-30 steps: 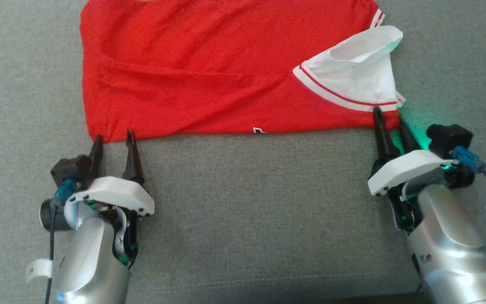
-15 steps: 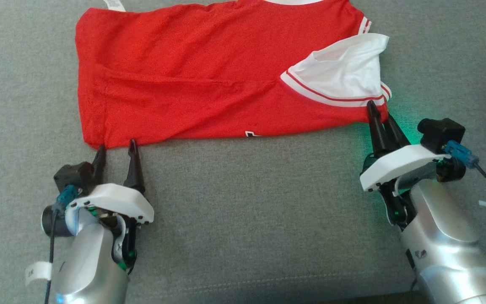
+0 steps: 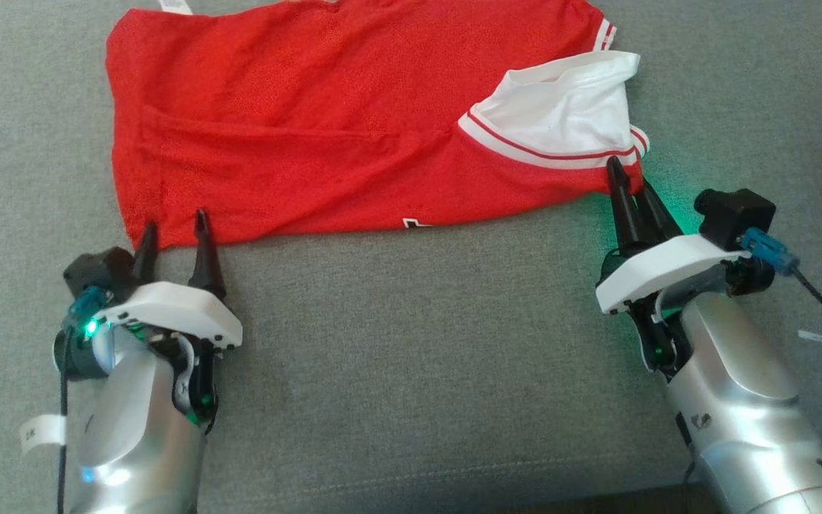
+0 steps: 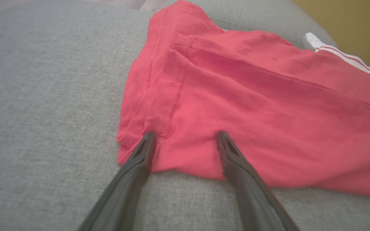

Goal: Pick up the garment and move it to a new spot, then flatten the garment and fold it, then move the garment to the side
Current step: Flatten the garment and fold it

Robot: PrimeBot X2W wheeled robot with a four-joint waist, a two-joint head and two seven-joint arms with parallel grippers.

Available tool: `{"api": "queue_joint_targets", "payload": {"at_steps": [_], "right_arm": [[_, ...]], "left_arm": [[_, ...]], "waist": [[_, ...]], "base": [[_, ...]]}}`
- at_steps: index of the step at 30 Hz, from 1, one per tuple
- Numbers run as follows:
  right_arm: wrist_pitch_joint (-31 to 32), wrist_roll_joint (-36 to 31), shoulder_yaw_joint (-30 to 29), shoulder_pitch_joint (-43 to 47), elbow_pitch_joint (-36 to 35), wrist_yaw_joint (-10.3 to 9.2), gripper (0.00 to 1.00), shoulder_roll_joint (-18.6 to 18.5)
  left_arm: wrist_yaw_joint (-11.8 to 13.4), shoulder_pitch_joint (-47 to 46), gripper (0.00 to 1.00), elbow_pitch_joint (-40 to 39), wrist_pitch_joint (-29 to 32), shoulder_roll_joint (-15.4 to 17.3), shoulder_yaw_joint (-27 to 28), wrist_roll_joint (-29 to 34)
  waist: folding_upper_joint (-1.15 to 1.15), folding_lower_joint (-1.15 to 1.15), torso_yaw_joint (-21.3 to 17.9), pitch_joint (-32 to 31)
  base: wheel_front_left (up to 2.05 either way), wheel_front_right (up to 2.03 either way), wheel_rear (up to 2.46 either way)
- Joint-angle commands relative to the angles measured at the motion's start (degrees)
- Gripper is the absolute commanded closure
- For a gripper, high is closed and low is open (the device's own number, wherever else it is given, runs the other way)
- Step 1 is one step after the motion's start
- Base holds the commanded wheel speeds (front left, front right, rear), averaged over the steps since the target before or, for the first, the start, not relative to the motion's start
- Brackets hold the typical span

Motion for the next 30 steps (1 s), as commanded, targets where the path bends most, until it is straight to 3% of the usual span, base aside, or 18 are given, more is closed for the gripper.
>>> {"api": "queue_joint_targets", "payload": {"at_steps": [1,12,22,23,24,25,30], "right_arm": [[-0.7,0.27,1.11,-1.09,-1.51,-0.05,1.0,0.99],[-1.03,0.21,0.73,-1.56,-1.09,-0.05,1.0,1.24],[-1.17,0.53,1.16,-2.27,-0.56,-0.05,1.0,1.39],[-1.18,0.54,1.2,-2.3,-0.54,-0.05,1.0,1.37],[-1.18,0.54,1.2,-2.3,-0.54,-0.05,1.0,1.37],[-1.19,0.56,1.16,-2.31,-0.5,-0.05,1.0,1.31],[-1.24,0.88,0.68,-2.0,-0.11,-0.05,1.0,0.95]], "left_arm": [[0.93,0.18,0.0,1.98,0.32,1.33,2.51,-0.37],[2.98,0.24,0.0,0.97,0.32,1.34,6.0,1.71],[1.93,-0.79,0.0,7.27,0.32,1.33,4.77,1.78],[1.65,-1.3,0.6,8.55,0.32,1.34,4.45,2.06],[1.65,-1.3,0.6,8.55,0.32,1.34,4.45,2.06],[1.15,-1.77,1.0,9.99,0.32,1.34,4.32,1.99],[-0.85,-3.52,1.0,13.05,0.32,1.34,3.66,1.59]], "waist": [[0.0,0.0,-0.03,0.03],[0.0,0.0,0.46,-0.05],[0.0,0.0,0.05,0.29],[0.0,0.0,-0.05,0.23],[0.0,0.0,-0.05,0.23],[0.0,0.0,-0.14,0.12],[0.0,0.0,-0.1,-1.52]], "base": [[0.0,0.0,0.0],[0.0,0.0,0.0],[0.0,0.0,0.0],[0.0,0.0,0.0],[0.0,0.0,0.0],[0.0,0.0,0.0],[0.0,0.0,0.0]]}}
